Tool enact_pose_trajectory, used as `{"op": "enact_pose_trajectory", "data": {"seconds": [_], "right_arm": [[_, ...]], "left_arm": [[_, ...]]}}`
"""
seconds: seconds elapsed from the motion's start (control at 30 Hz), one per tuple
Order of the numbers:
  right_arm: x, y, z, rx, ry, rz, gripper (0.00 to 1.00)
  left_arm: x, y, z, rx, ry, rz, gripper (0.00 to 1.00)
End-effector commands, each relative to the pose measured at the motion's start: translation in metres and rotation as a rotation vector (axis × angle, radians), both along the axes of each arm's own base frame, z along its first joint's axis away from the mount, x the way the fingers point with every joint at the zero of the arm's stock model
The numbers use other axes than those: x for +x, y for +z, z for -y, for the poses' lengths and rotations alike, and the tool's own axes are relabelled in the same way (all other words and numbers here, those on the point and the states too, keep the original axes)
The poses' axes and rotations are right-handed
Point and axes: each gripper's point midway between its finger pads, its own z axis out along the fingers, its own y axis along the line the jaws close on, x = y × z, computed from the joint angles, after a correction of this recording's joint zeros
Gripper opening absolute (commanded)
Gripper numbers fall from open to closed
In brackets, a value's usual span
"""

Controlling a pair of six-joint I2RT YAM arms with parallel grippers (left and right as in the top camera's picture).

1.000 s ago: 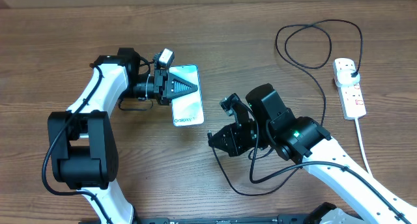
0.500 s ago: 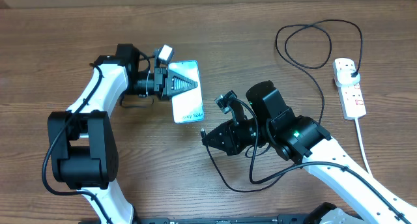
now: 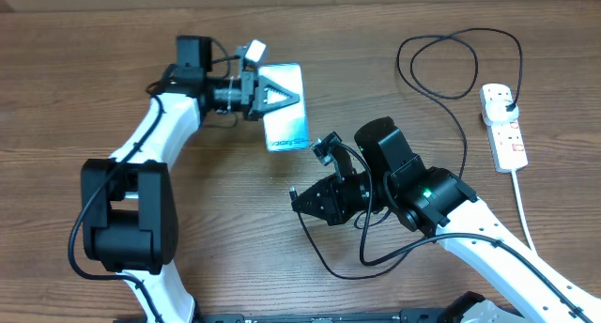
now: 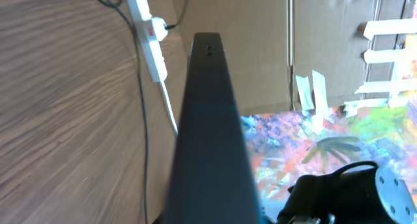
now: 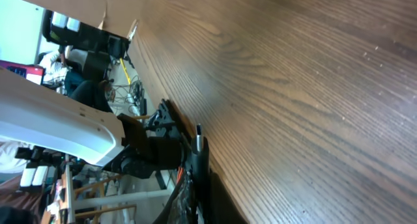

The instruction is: Plug charger to phone and switch on socket

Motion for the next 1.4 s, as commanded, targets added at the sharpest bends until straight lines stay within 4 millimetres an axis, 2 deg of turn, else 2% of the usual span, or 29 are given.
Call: {"op": "enact_pose_trajectory", "data": {"seconds": [0.0, 0.17, 0.33, 0.53, 1.37], "right_arm": [[-0.002, 0.009, 0.002, 0.026, 0.010, -0.005, 0.04], [-0.012, 0.022, 0.005, 0.114, 0.068, -0.076, 0.04], [-0.004, 0.023, 0.011, 0.120, 0.040, -0.077, 0.04], [-0.004, 0.023, 0.011, 0.120, 0.041, -0.078, 0.04], [-0.004, 0.020, 0.012, 0.105, 0.032, -0.083, 0.04]], "left_arm": [[-0.017, 0.020, 0.017, -0.045, -0.077, -0.105, 0.05], [-0.025, 0.032, 0.020, -0.052, -0.094, -0.092, 0.05], [-0.038, 0.050, 0.018, -0.067, -0.109, -0.054, 0.04], [-0.046, 0.065, 0.016, -0.069, -0.108, 0.006, 0.04], [-0.063, 0.061, 0.039, -0.052, -0.162, 0.025, 0.04]]}}
